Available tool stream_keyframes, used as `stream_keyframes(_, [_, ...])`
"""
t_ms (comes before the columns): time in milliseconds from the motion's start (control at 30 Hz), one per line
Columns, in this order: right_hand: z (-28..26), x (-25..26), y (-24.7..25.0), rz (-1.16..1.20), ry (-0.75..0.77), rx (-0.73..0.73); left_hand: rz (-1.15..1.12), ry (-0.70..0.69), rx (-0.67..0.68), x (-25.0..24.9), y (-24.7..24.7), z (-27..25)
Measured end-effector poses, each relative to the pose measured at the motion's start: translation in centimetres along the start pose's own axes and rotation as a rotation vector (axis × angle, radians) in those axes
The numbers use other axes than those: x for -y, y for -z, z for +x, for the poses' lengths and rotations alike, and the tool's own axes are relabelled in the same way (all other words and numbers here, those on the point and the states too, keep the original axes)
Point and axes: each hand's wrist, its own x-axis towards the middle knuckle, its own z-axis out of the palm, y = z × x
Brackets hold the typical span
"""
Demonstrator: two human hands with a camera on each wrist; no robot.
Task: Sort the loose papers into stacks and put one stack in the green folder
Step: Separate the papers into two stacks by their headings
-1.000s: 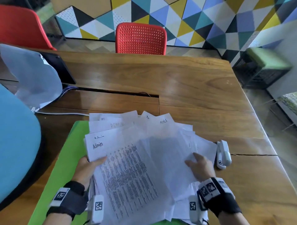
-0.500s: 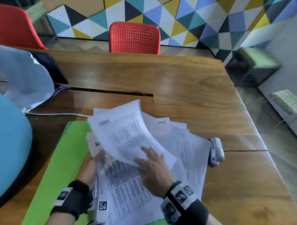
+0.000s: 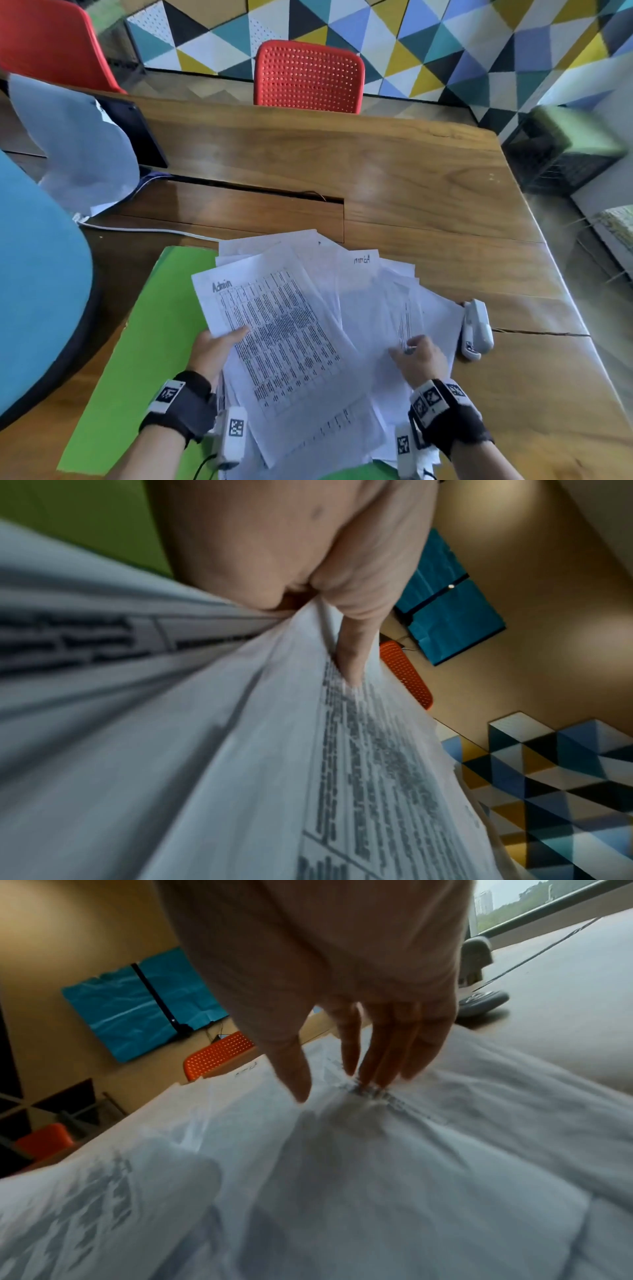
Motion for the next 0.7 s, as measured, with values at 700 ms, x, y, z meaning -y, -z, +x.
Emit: stream_keyframes(700, [-12.1, 9.6, 1.7, 0.103, 1.065, -0.273, -0.268, 0.038, 0.196, -1.3, 0.0, -2.0])
